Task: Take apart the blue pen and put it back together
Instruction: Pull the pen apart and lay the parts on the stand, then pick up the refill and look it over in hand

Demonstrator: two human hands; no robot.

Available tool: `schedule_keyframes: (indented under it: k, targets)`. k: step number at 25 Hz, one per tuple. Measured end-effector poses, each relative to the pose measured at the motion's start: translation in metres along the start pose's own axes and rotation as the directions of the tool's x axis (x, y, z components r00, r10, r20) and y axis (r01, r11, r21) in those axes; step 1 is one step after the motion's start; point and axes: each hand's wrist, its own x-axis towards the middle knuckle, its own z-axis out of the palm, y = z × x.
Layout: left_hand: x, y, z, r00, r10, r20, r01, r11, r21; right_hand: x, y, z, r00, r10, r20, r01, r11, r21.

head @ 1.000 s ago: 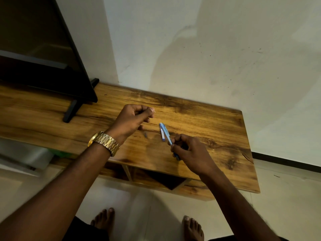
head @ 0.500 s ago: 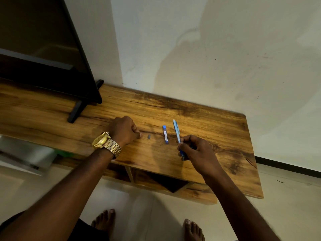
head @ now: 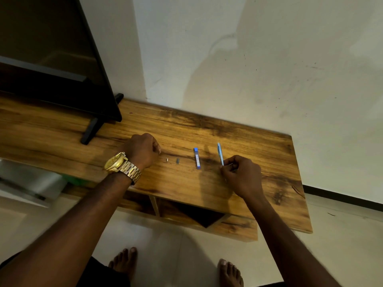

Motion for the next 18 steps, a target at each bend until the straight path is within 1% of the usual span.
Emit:
schedule_keyframes:
  k: [1,2,6,8,10,12,13,15,17,18]
  targets:
    - [-0.001,-0.001,-0.001,1.000,-0.004,-0.011,0.004,1.000,0.007,0.004,0.003,0.004,1.000,-0.009,-0.022,0.007,0.998,-0.066]
    - [-0.001,-0.002,-0.001,1.000,0.001,-0.017,-0.001,1.000,0.000,0.008,0.007,0.008,0.999,-0.005,-0.032,0.002,0.995,-0.096]
    - [-0.007,-0.007,0.000,0.997,0.073,0.008,-0.073,0.997,-0.027,0.012,0.014,0.018,0.998,-0.012,-0.061,0.005,0.993,-0.117]
    - [-0.007,-0.011,-0.003,0.997,0.078,0.019,-0.077,0.996,-0.041,0.011,0.011,0.017,0.997,-0.014,-0.081,0.006,0.995,-0.099]
    - [-0.005,-0.016,-0.007,0.998,0.068,0.017,-0.067,0.994,-0.089,0.011,0.003,0.015,0.989,-0.068,-0.130,0.050,0.990,-0.132]
    - [-0.004,-0.018,-0.010,0.999,0.053,0.003,-0.052,0.991,-0.126,0.011,-0.010,0.015,0.970,-0.183,-0.162,0.153,0.972,-0.180]
    - [-0.003,-0.018,-0.011,0.999,0.050,-0.007,-0.050,0.990,-0.134,0.010,-0.019,0.019,0.960,-0.240,-0.146,0.211,0.959,-0.188]
    - [-0.003,-0.015,-0.011,0.998,0.061,-0.026,-0.064,0.988,-0.142,0.005,-0.033,0.036,0.952,-0.302,-0.046,0.286,0.935,-0.209]
    - [-0.005,-0.012,-0.009,0.996,0.075,-0.044,-0.081,0.985,-0.149,0.003,-0.039,0.056,0.960,-0.276,0.048,0.279,0.924,-0.262]
    - [-0.006,-0.012,-0.009,0.995,0.081,-0.053,-0.088,0.984,-0.154,0.004,-0.040,0.064,0.965,-0.258,0.049,0.261,0.925,-0.277]
